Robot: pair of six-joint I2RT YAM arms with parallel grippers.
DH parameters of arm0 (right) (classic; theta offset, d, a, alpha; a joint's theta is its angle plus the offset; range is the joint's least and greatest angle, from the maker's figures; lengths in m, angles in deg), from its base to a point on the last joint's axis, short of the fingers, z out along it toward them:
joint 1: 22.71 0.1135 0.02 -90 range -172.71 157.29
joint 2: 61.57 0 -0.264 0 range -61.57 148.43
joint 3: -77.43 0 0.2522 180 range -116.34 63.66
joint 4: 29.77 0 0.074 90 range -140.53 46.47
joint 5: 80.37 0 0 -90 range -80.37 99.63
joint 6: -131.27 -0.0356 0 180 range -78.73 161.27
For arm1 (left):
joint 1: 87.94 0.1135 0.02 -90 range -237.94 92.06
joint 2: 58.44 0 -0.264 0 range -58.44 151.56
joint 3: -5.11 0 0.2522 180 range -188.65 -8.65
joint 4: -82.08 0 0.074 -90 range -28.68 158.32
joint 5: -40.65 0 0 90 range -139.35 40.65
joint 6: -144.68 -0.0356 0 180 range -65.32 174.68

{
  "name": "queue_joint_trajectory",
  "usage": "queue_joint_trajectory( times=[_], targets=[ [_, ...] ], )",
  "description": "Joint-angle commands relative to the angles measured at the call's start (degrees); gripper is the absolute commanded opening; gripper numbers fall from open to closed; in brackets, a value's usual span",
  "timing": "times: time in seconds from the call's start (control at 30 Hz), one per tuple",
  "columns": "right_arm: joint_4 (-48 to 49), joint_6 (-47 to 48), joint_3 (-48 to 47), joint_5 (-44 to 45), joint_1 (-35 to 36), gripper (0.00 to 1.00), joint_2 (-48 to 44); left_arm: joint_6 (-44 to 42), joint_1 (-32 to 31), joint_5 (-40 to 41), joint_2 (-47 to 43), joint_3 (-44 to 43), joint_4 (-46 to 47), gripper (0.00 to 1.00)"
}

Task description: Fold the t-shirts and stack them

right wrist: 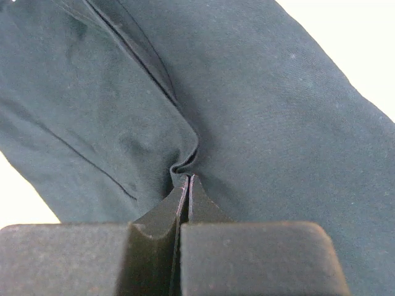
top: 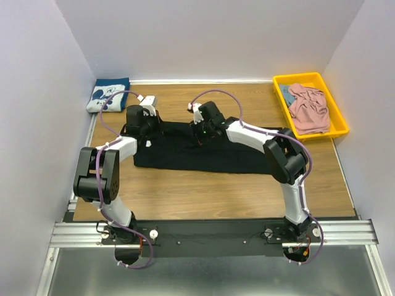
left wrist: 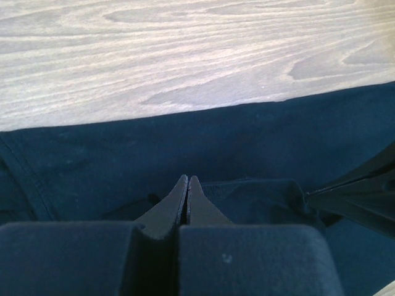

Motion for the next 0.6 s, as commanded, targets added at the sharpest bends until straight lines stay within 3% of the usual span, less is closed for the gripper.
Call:
queue_joint_trajectory(
  times=[0.0,0.2,0.57],
  targets=[
    [-3.24,5.42,-1.82,11.09,2.96,0.05,-1.85,0.07,0.50,0.35,-2.57,1.52,0.42,0.00],
    [-3.68,7.43,-2.25,18.48,4.98,0.05,-3.44,0.07,0.50,1.76,-5.04,3.11,-0.28,0.00],
    [-4.30,10.96,-2.78,22.71,7.97,0.07,-5.37,2.61,0.50,2.72,-8.03,6.17,-2.04,0.00]
  ],
)
